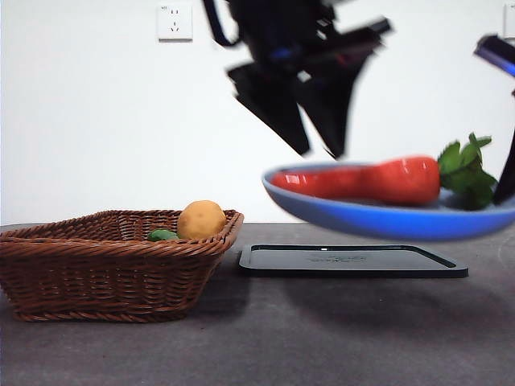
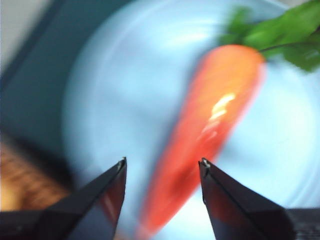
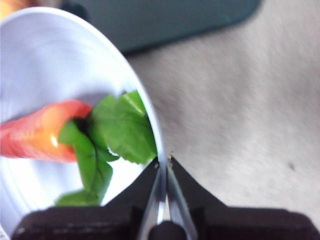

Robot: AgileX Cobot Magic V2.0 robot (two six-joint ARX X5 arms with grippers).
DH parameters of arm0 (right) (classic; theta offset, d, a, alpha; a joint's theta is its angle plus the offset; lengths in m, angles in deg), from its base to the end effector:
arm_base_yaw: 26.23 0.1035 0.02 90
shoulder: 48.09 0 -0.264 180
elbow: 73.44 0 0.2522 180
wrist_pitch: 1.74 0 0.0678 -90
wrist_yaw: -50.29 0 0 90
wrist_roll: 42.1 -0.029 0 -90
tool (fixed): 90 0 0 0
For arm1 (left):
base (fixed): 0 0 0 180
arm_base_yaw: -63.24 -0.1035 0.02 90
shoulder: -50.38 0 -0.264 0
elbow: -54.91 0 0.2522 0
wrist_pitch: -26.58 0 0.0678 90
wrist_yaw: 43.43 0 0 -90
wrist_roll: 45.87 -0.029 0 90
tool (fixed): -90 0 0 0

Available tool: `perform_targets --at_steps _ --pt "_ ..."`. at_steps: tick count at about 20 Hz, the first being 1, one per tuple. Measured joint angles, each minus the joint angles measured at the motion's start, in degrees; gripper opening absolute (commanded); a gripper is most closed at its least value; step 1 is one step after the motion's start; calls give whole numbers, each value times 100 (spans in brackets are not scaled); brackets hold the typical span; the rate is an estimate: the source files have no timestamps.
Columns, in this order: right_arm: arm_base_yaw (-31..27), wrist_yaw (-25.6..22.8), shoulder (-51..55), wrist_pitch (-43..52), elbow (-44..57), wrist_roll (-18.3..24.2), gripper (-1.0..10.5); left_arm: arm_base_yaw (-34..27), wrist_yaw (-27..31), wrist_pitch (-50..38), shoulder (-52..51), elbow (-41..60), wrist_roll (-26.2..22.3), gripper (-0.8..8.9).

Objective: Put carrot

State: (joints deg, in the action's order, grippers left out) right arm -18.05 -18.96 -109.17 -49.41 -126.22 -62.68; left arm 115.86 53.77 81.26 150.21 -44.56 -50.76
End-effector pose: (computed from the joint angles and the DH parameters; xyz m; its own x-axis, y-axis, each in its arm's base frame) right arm 0.1916 0.0379 0.2195 0.4676 0.4251 -0.7750 -0.0199 0.8816 0.4716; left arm 0.2291 -0.2939 0.2829 0.4447 -0.3756 -0.8131 0.7845 0.6015 0.1512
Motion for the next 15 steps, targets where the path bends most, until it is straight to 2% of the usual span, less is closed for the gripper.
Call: perform_targets --at_steps 3,11,15 --pt "-57 -295 -726 -120 -577 4 5 -284 22 326 -699 0 0 257" --pt "-153 -313 -3515 -74 -2863 72 5 -660 20 1342 -2398 -2 0 257" --pt "-153 -297 -4614 -52 -3792 87 5 -660 15 1541 -2721 -2 2 257"
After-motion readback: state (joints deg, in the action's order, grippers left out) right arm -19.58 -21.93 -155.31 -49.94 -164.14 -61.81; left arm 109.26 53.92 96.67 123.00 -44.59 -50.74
